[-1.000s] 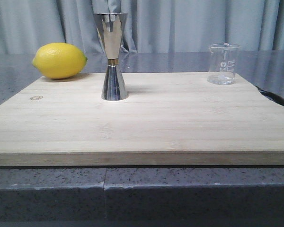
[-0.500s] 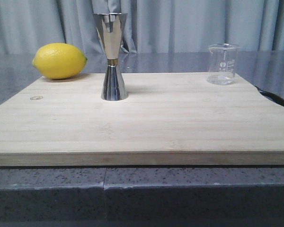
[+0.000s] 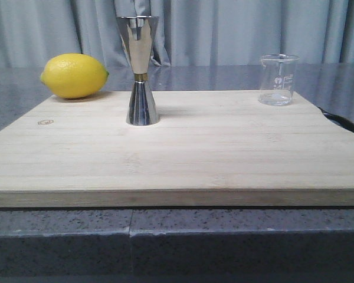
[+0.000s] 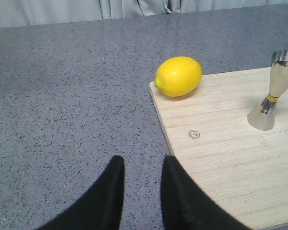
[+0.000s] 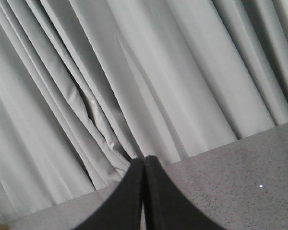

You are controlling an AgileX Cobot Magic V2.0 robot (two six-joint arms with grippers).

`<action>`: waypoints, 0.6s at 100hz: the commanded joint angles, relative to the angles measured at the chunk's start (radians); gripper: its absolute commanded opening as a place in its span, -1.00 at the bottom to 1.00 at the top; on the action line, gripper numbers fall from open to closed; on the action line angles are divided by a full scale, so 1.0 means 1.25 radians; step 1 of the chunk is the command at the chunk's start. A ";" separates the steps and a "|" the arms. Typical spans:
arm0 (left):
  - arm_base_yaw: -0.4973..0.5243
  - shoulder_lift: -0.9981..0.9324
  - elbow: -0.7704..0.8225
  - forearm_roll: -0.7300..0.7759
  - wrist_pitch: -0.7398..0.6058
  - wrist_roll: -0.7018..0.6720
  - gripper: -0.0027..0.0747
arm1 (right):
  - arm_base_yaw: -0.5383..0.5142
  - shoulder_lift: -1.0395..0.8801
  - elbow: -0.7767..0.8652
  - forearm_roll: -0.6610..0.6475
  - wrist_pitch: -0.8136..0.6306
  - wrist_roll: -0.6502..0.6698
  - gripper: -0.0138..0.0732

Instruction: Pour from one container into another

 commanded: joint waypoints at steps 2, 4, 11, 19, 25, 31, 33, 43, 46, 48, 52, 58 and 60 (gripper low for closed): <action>-0.006 0.006 -0.022 0.001 -0.066 -0.011 -0.97 | 0.001 0.005 -0.021 -0.035 0.031 -0.002 -0.84; -0.006 0.006 -0.022 0.001 -0.066 -0.011 -0.98 | 0.001 0.005 -0.021 -0.035 0.032 -0.002 -0.84; -0.006 0.006 -0.022 0.002 -0.069 -0.011 -0.98 | 0.001 0.005 -0.019 -0.035 0.034 -0.002 -0.84; -0.006 0.006 -0.022 0.000 -0.068 -0.011 -0.98 | 0.001 0.005 -0.019 -0.035 0.032 -0.002 -0.84; -0.006 0.006 -0.022 0.000 -0.068 -0.011 -0.98 | 0.001 0.005 -0.019 -0.035 0.032 -0.002 -0.84; -0.006 0.006 -0.022 0.000 -0.068 -0.011 -0.98 | 0.001 0.005 -0.019 -0.035 0.032 -0.002 -0.84; -0.006 0.006 -0.022 0.000 -0.068 -0.011 -0.98 | 0.001 0.005 -0.019 -0.035 0.032 -0.002 -0.84; -0.006 0.006 -0.022 0.000 -0.068 -0.011 -0.98 | 0.001 0.005 -0.019 -0.035 0.032 -0.002 -0.84; -0.006 0.006 -0.022 0.000 -0.068 -0.011 -0.98 | 0.001 0.005 -0.019 -0.035 0.032 -0.002 -0.84; -0.006 0.006 -0.022 0.000 -0.068 -0.011 -0.98 | 0.001 0.005 -0.019 -0.035 0.032 -0.002 -0.84; -0.006 0.006 -0.022 0.000 -0.068 -0.011 -0.98 | 0.001 0.005 -0.019 -0.035 0.032 -0.002 -0.84; -0.006 0.006 -0.022 0.000 -0.068 -0.011 -0.98 | 0.001 0.005 -0.019 -0.035 0.032 -0.002 -0.84; -0.006 0.006 -0.022 0.000 -0.068 -0.011 -0.98 | 0.001 0.005 -0.019 -0.035 0.032 -0.002 -0.84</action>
